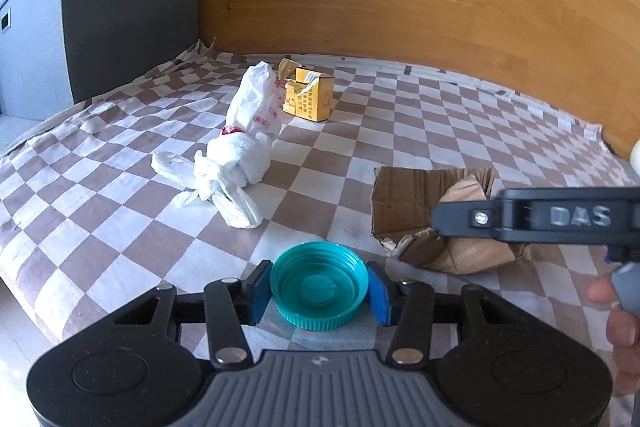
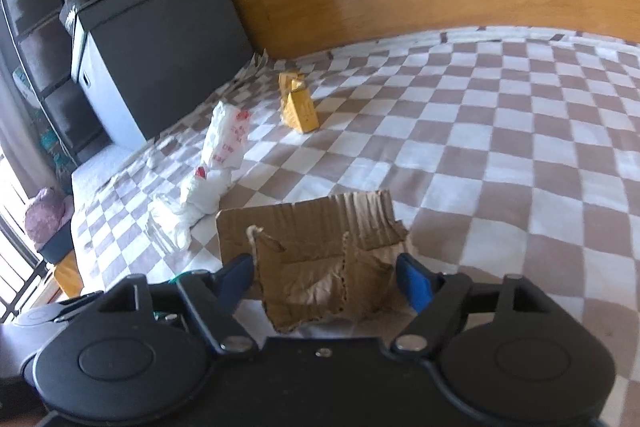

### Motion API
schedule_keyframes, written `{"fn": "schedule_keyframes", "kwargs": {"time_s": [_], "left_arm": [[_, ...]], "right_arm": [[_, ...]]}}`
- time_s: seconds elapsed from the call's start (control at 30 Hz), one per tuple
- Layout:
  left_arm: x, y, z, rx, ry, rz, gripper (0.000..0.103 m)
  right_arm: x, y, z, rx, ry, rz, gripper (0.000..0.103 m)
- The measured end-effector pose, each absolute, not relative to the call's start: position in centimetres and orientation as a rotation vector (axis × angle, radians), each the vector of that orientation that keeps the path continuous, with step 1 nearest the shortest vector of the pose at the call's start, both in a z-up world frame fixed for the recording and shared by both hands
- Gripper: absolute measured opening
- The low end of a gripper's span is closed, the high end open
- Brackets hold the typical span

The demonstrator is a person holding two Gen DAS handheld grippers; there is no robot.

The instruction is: Collect trash

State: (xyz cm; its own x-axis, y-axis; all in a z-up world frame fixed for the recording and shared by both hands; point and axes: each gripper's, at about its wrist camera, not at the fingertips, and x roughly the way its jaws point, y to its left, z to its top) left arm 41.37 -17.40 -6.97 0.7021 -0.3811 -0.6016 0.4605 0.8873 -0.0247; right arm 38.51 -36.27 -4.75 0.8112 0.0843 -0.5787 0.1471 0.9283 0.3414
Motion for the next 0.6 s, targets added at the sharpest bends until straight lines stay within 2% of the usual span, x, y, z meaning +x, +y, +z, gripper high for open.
{"fn": "schedule_keyframes", "kwargs": {"time_s": [0.03,0.3,0.33,0.37,0.4,0.6], "left_arm": [[41.4,-17.5,-7.0,0.140,0.642,-0.466,0.050],[41.9,-18.6,-6.9,0.188,0.667,-0.436,0.052],[41.9,-18.6,-6.9,0.187,0.670,-0.432,0.052],[42.0,-18.6,-6.9,0.181,0.673,-0.429,0.051],[42.0,-18.6,-6.8,0.174,0.675,-0.428,0.051],[41.6,-18.1,-6.5,0.141,0.664,-0.417,0.050]], "right_arm": [[38.8,-36.2,-4.8,0.386,0.642,-0.051,0.065],[38.0,-35.2,-4.7,0.304,0.680,-0.060,0.058],[37.9,-35.3,-4.7,0.307,0.679,-0.055,0.052],[37.8,-35.4,-4.8,0.321,0.678,-0.040,0.041],[37.7,-35.5,-4.7,0.341,0.677,-0.026,0.037],[37.5,-35.4,-4.6,0.335,0.666,0.000,0.030]]}}
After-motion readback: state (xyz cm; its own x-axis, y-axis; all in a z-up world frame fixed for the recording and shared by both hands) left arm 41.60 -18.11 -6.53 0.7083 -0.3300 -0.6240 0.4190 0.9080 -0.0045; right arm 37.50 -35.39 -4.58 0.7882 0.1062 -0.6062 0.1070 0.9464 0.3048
